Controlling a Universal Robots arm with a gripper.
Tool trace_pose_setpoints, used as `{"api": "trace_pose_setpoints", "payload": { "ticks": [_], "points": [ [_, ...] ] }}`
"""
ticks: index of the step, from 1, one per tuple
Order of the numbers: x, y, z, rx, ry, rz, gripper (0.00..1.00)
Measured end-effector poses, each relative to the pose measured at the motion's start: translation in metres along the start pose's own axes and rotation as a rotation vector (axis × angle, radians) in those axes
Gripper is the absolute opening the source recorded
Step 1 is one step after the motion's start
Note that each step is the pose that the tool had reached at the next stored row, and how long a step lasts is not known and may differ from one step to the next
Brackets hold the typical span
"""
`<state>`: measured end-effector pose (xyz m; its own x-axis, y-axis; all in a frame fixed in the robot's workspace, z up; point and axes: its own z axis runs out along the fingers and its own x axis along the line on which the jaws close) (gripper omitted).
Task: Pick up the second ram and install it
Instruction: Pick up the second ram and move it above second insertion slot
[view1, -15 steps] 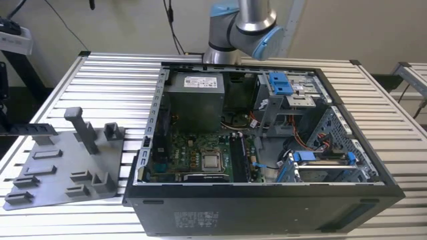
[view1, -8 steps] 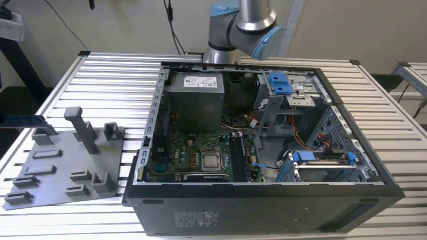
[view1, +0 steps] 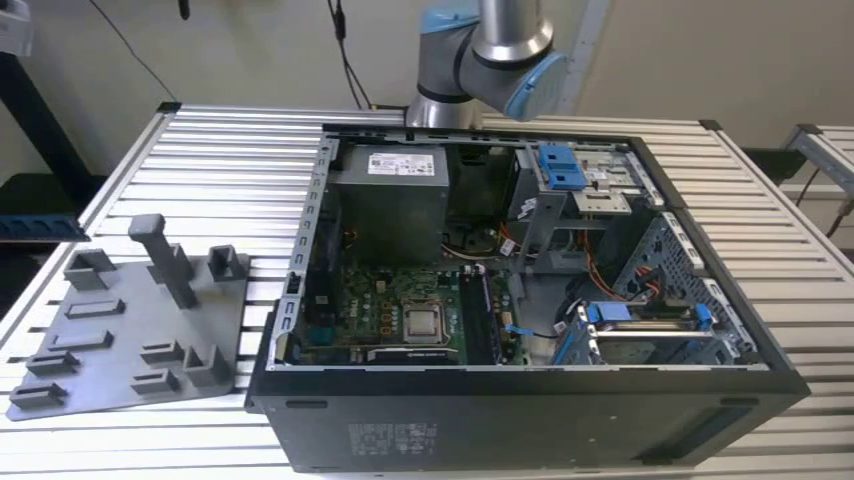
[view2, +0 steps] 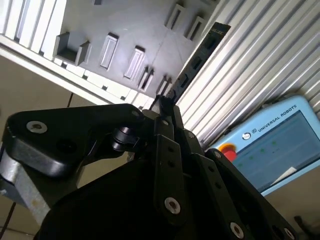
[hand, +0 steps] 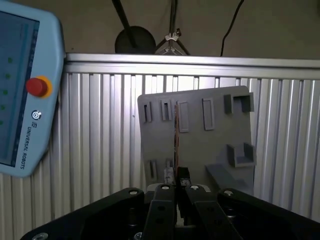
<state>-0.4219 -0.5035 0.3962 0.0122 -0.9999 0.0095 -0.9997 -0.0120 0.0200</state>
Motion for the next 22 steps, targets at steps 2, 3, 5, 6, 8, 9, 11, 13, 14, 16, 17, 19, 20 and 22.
{"api": "trace_pose_setpoints", "payload": {
  "ticks": [2, 3, 5, 6, 8, 9, 11, 13, 14, 16, 17, 19, 20, 22],
  "points": [
    [0.0, 0.0001, -0.0041, -0.0001, 0.0001, 0.0, 0.14],
    [0.0001, 0.0001, -0.0059, -0.0001, 0.0001, 0.0, 0.14],
    [0.0001, 0.0002, -0.0095, 0.0, 0.0, 0.0, 0.14],
    [0.0001, 0.0002, -0.0111, 0.0, 0.0, 0.0, 0.14],
    [0.0001, 0.0003, -0.0139, 0.0, 0.0, 0.0, 0.14],
    [0.0002, 0.0003, -0.0149, -0.0001, 0.0001, 0.0, 0.14],
    [0.0002, 0.0004, -0.0169, 0.0, 0.0, 0.0, 0.14],
    [0.0002, 0.0004, -0.0177, 0.0, 0.0, 0.0, 0.14],
    [0.0002, 0.0003, -0.0177, 0.0001, 0.0, 0.0, 0.14],
    [0.0002, 0.0003, -0.0177, 0.0001, -0.0001, 0.0, 0.14],
    [0.0002, 0.0004, -0.0178, 0.0, 0.0, 0.0, 0.14],
    [0.0002, 0.0, -0.018, -0.0001, 0.0001, 0.0, 0.14],
    [0.0002, -0.0009, -0.0182, -0.0004, 0.0003, 0.0, 0.14],
    [0.0002, -0.003, -0.0179, 0.0, 0.0, 0.0, 0.14]
  ]
}}
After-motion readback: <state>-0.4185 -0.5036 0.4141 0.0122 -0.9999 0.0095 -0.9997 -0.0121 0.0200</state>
